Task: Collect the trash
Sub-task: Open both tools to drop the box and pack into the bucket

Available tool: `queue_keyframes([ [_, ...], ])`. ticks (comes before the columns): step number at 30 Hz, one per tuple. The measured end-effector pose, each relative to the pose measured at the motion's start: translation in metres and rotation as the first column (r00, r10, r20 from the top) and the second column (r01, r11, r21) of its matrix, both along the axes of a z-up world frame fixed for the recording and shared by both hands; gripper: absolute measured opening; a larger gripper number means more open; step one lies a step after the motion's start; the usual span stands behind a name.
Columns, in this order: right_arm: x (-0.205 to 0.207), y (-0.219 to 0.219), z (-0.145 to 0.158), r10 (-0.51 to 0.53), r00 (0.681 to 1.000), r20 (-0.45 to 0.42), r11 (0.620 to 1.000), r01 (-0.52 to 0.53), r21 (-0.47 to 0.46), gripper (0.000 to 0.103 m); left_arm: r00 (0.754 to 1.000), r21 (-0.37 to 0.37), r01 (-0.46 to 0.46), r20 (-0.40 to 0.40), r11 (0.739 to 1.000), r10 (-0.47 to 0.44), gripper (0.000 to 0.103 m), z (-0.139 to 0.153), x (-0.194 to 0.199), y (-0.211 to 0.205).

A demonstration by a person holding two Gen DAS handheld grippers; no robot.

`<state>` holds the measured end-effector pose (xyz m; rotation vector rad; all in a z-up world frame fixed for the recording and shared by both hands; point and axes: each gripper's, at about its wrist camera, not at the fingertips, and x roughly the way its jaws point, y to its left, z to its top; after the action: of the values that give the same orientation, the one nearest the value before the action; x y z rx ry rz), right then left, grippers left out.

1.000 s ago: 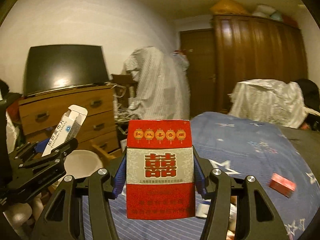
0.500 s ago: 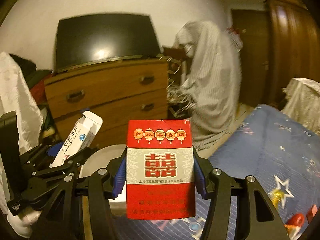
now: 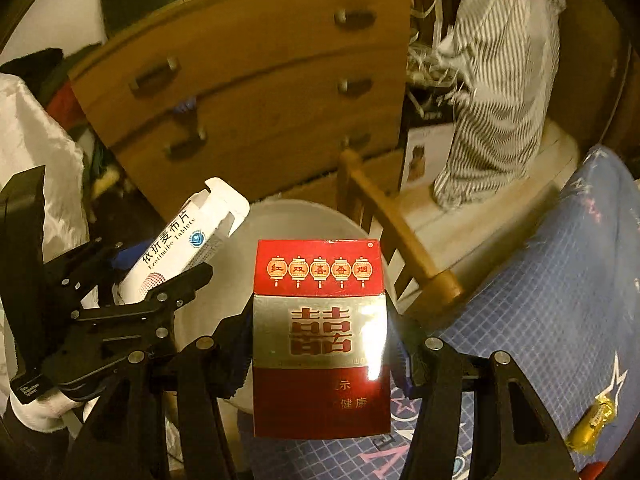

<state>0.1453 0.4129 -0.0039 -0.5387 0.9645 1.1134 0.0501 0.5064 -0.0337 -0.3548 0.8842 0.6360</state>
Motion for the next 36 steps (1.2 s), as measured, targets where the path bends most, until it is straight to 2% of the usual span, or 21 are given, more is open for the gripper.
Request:
queue_keyframes([
  [6, 0.006, 0.017, -0.021, 0.001, 1.000, -0.028, 1.000, -0.001, -0.029, 0.057, 1.000, -0.031, 0.000, -0.023, 1.000, -0.001, 0.056, -0.016, 0.002, 0.013],
  [17, 0.018, 0.008, -0.024, 0.005, 0.999, -0.046, 1.000, -0.006, -0.018, 0.058, 1.000, -0.049, -0.014, -0.010, 0.999, 0.014, 0.058, -0.025, 0.003, 0.024],
  [18, 0.020, 0.007, -0.025, 0.001, 0.999, -0.049, 1.000, -0.002, -0.012, 0.063, 1.000, -0.050, -0.017, -0.013, 0.999, 0.017, 0.058, -0.026, 0.002, 0.025],
  [19, 0.021, 0.005, -0.024, -0.005, 0.999, -0.054, 1.000, 0.005, -0.001, 0.076, 1.000, -0.052, -0.020, -0.012, 0.998, 0.020, 0.060, -0.026, 0.002, 0.026],
  [21, 0.025, 0.000, -0.019, -0.017, 0.998, -0.055, 0.999, 0.018, 0.029, 0.079, 1.000, -0.054, -0.030, -0.005, 0.998, 0.030, 0.065, -0.026, -0.001, 0.030],
  [23, 0.029, -0.004, -0.015, -0.025, 0.997, -0.068, 0.998, 0.028, 0.049, 0.079, 0.999, -0.048, -0.036, 0.001, 0.998, 0.036, 0.065, -0.026, -0.003, 0.031],
  [31, 0.039, -0.040, -0.008, -0.065, 0.994, -0.092, 0.991, 0.075, 0.113, 0.079, 1.000, -0.033, -0.022, 0.019, 0.999, 0.023, 0.065, -0.022, -0.003, 0.021],
  [36, 0.034, -0.089, 0.000, -0.077, 0.994, -0.077, 0.981, 0.089, 0.174, 0.079, 0.999, -0.028, 0.008, 0.034, 1.000, -0.007, 0.065, -0.017, 0.001, 0.000],
])
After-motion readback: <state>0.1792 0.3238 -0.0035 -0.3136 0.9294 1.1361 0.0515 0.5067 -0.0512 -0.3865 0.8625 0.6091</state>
